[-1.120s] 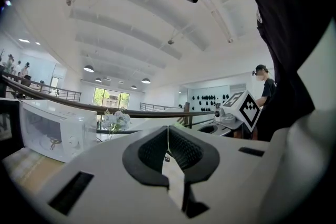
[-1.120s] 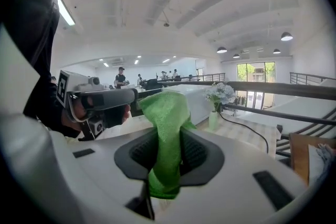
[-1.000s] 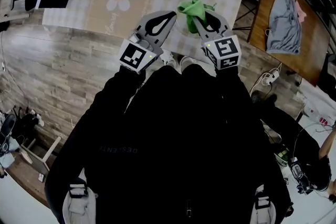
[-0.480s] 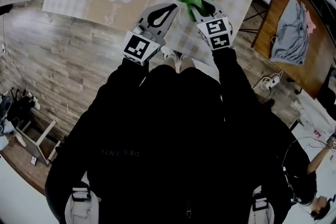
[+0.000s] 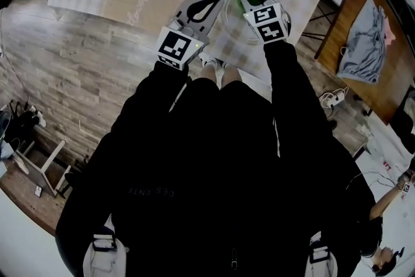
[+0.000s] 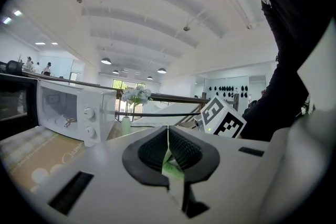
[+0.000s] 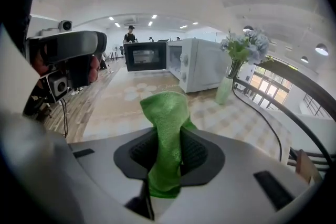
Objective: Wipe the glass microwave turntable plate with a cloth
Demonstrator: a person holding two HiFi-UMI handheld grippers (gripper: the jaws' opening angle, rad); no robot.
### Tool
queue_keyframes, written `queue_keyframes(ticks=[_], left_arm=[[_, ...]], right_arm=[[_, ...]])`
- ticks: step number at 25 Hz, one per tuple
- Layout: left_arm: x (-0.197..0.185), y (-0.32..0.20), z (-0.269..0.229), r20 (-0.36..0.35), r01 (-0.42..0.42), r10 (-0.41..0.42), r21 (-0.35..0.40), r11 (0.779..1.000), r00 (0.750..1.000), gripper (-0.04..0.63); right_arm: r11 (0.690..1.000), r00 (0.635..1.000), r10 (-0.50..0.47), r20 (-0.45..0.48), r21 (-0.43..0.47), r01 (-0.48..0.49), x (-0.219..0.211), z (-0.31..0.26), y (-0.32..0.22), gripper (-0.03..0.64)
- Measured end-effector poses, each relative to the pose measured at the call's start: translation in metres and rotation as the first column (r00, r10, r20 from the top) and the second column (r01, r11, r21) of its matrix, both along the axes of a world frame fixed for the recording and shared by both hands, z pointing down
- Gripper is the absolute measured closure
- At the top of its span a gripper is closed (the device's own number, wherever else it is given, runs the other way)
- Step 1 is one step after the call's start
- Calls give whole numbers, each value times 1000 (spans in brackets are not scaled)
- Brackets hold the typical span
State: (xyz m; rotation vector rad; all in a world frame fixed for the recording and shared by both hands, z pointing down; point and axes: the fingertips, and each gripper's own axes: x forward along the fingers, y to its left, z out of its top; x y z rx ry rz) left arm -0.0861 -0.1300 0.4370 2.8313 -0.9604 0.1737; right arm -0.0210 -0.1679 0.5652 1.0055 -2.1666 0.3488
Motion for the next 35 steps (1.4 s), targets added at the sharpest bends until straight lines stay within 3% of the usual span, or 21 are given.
queue_keyframes(ticks=[11,19,35], left_arm=[[-7,-21,36,8,54,-54,-40,998,999,574],[-13,-24,43,8,64,-64,-54,996,998,574],[-21,-20,46,9,72,-71,-68,995,997,574]], right_arm=[[998,982,-63,-180,-23,59,11,52,-39,511],[989,939,-146,-312,-79,127,10,94,-38,519],[962,947,-242,-210,-179,206,-29,98,0,525]])
